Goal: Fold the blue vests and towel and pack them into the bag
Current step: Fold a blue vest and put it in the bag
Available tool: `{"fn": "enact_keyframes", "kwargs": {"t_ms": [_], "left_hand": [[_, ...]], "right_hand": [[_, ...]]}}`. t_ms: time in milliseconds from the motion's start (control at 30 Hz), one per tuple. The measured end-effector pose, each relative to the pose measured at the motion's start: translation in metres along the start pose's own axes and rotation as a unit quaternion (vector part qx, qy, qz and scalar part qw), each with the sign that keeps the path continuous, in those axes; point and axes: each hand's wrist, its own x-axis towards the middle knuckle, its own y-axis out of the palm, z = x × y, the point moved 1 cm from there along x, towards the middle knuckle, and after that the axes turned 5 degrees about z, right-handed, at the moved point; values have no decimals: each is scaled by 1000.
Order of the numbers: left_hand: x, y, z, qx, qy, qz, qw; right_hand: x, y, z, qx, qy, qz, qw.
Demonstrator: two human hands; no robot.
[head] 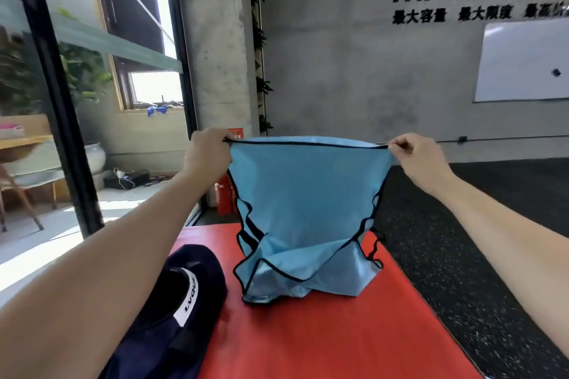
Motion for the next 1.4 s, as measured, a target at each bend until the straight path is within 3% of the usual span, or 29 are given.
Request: {"fn": "enact_keyframes", "kwargs": {"t_ms": [200,367,567,633,733,867,1000,1200,1400], "left_hand": [[-97,64,35,26,-13,143,989],[-193,138,85,77,-28,296,952],[-249,203,132,103,-24,384,917],[-260,210,131,134,-58,415,898],[-271,220,129,144,-69,384,909],[-284,232,118,41,-9,319,947],[-285,240,96,-61,13,378,924],[-290,247,94,-70,54,397,913],[-287,252,81,-60,59,346,934]], "right_hand": [[-83,51,-59,-83,59,155,983],[-169,116,-119,-137,100,274,947],[-220,165,-148,-158,136,407,889],[-232,175,-150,-221,119,400,882],[-244,193,-130,-351,47,328,876],[-251,232,-81,-209,-43,356,910],[-264,265,-66,-174,-61,404,896],[-255,271,-70,-144,-39,427,892],[-247,253,-68,-51,14,408,912]]}}
